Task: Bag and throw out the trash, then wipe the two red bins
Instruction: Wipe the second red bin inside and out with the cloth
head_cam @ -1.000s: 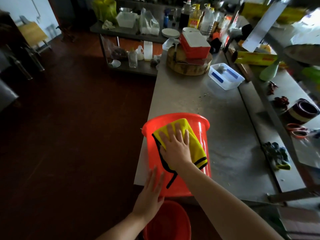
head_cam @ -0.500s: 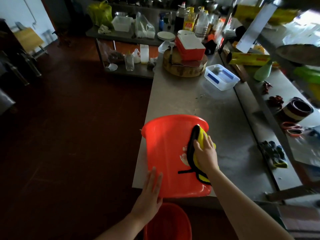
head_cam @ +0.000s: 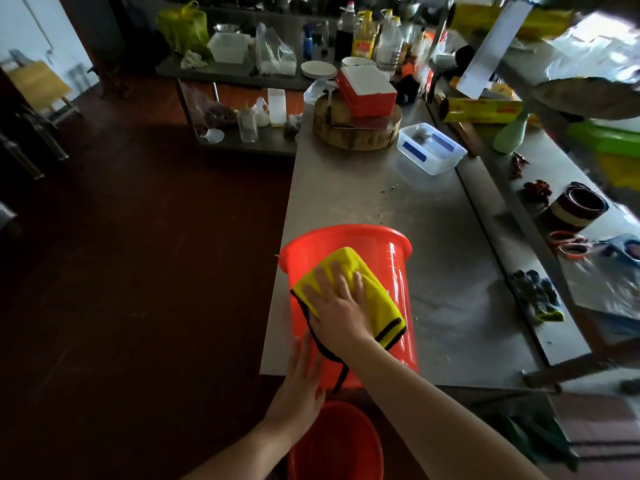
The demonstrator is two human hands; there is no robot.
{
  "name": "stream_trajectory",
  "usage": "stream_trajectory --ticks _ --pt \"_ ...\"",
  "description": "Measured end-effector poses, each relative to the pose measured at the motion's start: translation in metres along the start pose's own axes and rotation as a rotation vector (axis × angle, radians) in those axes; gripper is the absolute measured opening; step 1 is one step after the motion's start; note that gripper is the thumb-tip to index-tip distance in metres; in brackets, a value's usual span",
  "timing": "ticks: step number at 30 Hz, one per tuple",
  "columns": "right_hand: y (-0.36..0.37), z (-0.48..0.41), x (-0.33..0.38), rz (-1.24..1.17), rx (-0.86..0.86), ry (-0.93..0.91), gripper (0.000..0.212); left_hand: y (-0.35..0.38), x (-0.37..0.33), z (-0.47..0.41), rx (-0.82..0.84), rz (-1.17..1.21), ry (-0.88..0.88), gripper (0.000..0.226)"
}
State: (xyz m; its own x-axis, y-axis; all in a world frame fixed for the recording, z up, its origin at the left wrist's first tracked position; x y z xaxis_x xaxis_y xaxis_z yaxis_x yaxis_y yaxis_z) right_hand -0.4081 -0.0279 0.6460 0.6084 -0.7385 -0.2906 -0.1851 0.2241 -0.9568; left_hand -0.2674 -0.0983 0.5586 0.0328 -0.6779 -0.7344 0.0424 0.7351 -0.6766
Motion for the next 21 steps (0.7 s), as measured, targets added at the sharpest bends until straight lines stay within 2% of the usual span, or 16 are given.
stream_trajectory --ticks 2,6,10,14,17,19,21 --pt "-0.002 -0.005 0.008 0.076 0.016 -0.056 0.058 -0.002 -0.004 0.000 -0.003 0.034 -0.023 0.104" --pt "-0.002 0.001 -0.006 -0.029 -0.037 0.006 0.056 -0.004 -0.004 0.000 0.017 0.011 -0.019 0.103" --pt "0.011 0.029 -0.046 -0.183 -0.055 0.273 0.061 -0.003 -0.003 -0.001 0.029 0.022 0.023 0.104" --pt "0.037 0.066 -0.082 -0.540 0.016 0.595 0.066 -0.002 -0.004 -0.004 0.024 0.003 0.032 0.113" --pt "0.045 0.081 -0.087 -0.754 0.079 0.733 0.067 0.001 -0.006 -0.004 0.027 -0.019 0.046 0.115" --pt "0.043 0.085 -0.079 -0.712 0.090 0.735 0.067 0.001 -0.006 -0.005 0.029 -0.023 0.051 0.116" --pt "0.038 0.092 -0.061 -0.552 0.042 0.653 0.067 -0.001 -0.004 -0.005 0.022 -0.036 0.051 0.116"
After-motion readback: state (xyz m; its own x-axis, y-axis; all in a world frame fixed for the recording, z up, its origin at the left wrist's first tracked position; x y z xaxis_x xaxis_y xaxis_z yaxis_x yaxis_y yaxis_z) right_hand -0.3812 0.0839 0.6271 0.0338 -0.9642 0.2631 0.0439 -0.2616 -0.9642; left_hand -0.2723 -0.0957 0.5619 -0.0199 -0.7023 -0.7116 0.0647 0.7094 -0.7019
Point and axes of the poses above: each hand's wrist, its own z-axis away from the middle knuckle, its own y-axis out of the palm, x = y × z, the point moved 2 cm from there along -z, towards the middle knuckle, and after that the axes turned 15 degrees about z, right-handed, at the moved point
